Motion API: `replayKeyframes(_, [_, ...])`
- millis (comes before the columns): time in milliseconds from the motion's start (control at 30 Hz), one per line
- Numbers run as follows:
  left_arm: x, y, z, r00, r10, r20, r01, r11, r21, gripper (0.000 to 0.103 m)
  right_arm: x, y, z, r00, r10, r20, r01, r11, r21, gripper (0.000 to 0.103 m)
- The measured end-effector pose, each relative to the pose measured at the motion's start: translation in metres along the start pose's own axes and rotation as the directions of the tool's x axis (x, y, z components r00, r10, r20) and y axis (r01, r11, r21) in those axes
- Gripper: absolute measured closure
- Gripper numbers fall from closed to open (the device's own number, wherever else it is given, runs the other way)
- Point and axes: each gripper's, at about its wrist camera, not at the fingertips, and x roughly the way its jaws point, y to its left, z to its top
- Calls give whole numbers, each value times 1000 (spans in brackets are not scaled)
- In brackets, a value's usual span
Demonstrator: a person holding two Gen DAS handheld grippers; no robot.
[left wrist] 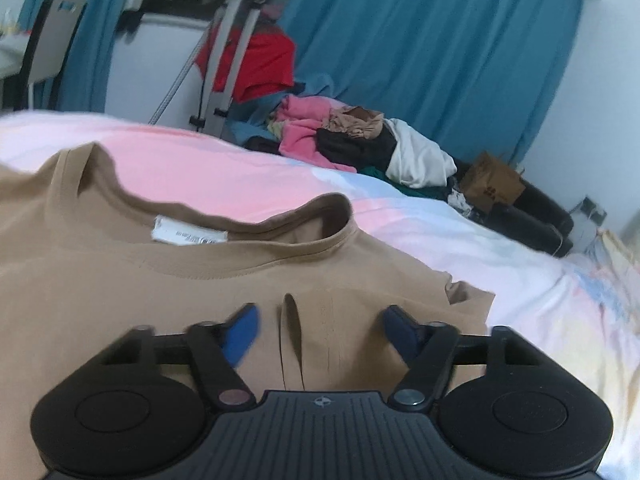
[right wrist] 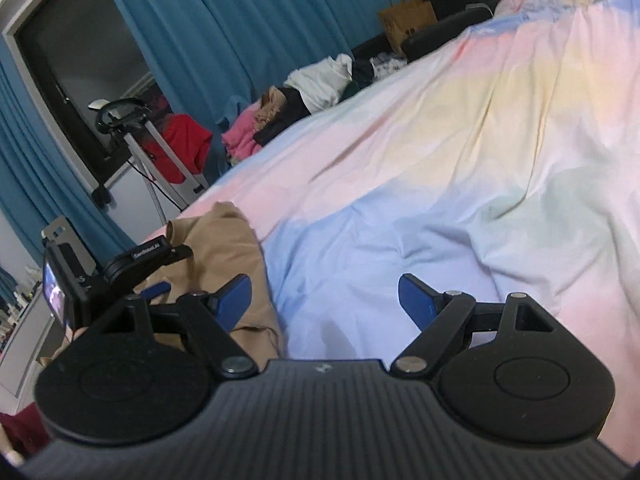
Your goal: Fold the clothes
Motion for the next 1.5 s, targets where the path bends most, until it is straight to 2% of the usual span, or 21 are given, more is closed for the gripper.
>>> replayKeyframes(67, [-1, 2, 2, 1000, 5, -3, -5, 1000, -1, 93, 4, -1, 0, 1000, -3, -10, 3, 1000, 7, 21])
replayKeyframes(100, [-7, 5, 5, 1000, -13, 4, 14, 1000, -26, 100, 5, 0, 0, 1000, -6, -10, 6, 1000, 3, 21])
replayKeyframes(200, [-23, 12, 16, 997, -65, 28, 67, 993, -94, 101, 4, 3, 0, 1000, -5, -4, 5, 1000, -9, 21])
replayKeyframes(333, [-53, 10, 43, 995, -84, 52, 88, 993, -73, 101, -3, 5, 1, 1000, -1, 14, 1, 1000, -26, 21])
replayKeyframes(400, [-66, 11, 59, 996, -64, 58, 68, 995, -66, 101, -6, 7, 1, 1000, 1, 20, 0, 999, -33, 21])
replayKeyframes(500, [-76, 17, 81, 999, 16, 52, -13, 998, -66, 101, -11, 11, 1, 1000, 1, 31, 1, 999, -45, 21])
replayKeyframes(600, [-73, 31, 95, 989, 150, 8, -149, 987, -66, 101, -13, 14, 1, 999, 1, 40, 2, 998, -61, 21])
replayKeyframes(733, [-51, 62, 91, 946, 319, -53, -322, 944, -67, 101, -11, 14, 0, 1000, -3, 31, 5, 998, -69, 21])
replayKeyframes(833, [-37, 94, 76, 920, 383, -86, -390, 915, -103, 101, -6, 15, 0, 1000, -3, 22, 5, 997, -77, 21])
replayKeyframes(933, [-31, 116, 60, 934, 338, -112, -353, 921, -165, 98, 1, 16, -2, 1000, 2, 10, -1, 996, -89, 21])
replayKeyframes(1000, [-33, 119, 54, 943, 310, -120, -327, 930, -169, 88, 5, 18, -4, 1000, 6, 1, -5, 996, -93, 21])
replayKeyframes(1067, [-43, 118, 52, 955, 273, -111, -290, 940, -179, 63, 9, 20, -5, 1000, 8, -9, -9, 995, -95, 21])
replayKeyframes(1100, [-50, 117, 51, 962, 252, -106, -269, 945, -188, 57, 10, 20, -6, 1000, 9, -12, -10, 995, -96, 21])
replayKeyframes(1133, [-57, 115, 50, 966, 235, -104, -252, 946, -204, 45, 9, 21, -6, 1000, 10, -12, -11, 995, -98, 21])
replayKeyframes(1167, [-64, 113, 47, 971, 217, -103, -235, 946, -222, 37, 9, 22, -6, 1000, 11, -12, -13, 995, -99, 21])
replayKeyframes(1267, [-94, 109, 33, 980, 155, -129, -187, 935, -301, 32, 4, 23, -5, 1000, 18, -5, -19, 995, -103, 21])
replayKeyframes(1367, [-112, 106, 13, 978, 73, -194, -148, 903, -404, 31, -3, 24, -4, 1000, 27, 5, -26, 995, -101, 21])
replayKeyframes(1433, [-116, 108, -4, 966, 7, -258, -139, 858, -495, 33, -8, 24, -3, 999, 33, 7, -32, 994, -104, 21])
replayKeyframes(1500, [-117, 107, -20, 958, -43, -284, -132, 811, -569, 36, -11, 25, -3, 999, 39, 7, -38, 994, -106, 21])
